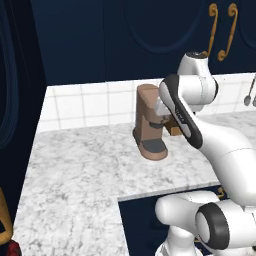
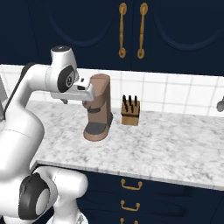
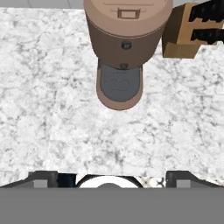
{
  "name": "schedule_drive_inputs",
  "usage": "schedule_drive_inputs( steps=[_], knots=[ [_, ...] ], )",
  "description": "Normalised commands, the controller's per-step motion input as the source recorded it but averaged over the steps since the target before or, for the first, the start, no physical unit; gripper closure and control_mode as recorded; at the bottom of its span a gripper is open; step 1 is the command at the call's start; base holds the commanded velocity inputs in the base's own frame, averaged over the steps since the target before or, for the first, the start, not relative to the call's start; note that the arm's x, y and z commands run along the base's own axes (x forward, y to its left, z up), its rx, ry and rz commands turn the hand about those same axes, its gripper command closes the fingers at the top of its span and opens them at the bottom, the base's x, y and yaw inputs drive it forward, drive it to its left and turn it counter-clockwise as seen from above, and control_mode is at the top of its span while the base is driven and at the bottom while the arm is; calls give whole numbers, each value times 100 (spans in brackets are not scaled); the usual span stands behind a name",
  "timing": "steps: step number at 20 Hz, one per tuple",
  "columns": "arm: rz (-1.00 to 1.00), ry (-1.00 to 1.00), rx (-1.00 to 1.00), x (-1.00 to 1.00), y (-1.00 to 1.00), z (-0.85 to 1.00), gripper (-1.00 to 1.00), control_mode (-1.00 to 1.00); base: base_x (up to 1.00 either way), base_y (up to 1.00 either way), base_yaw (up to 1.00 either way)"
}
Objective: Navigate to the range hood.
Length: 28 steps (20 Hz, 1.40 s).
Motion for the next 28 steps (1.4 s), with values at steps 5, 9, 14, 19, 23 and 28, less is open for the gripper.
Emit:
schedule_drive_inputs(
  steps=[5, 9, 14, 19, 23, 28],
  knots=[
    [0, 0, 0, 0, 0, 0, -100, 100, -39, -56, -17],
    [0, 0, 0, 0, 0, 0, -100, 100, -33, -69, -24],
    [0, 0, 0, 0, 0, 0, -100, 100, -2, -89, -23],
    [0, 0, 0, 0, 0, 0, -100, 100, 0, -99, -22],
    [0, 0, 0, 0, 0, 0, -100, 100, -2, -100, -28],
    [0, 0, 0, 0, 0, 0, -100, 100, 0, -100, -25]
  ],
)
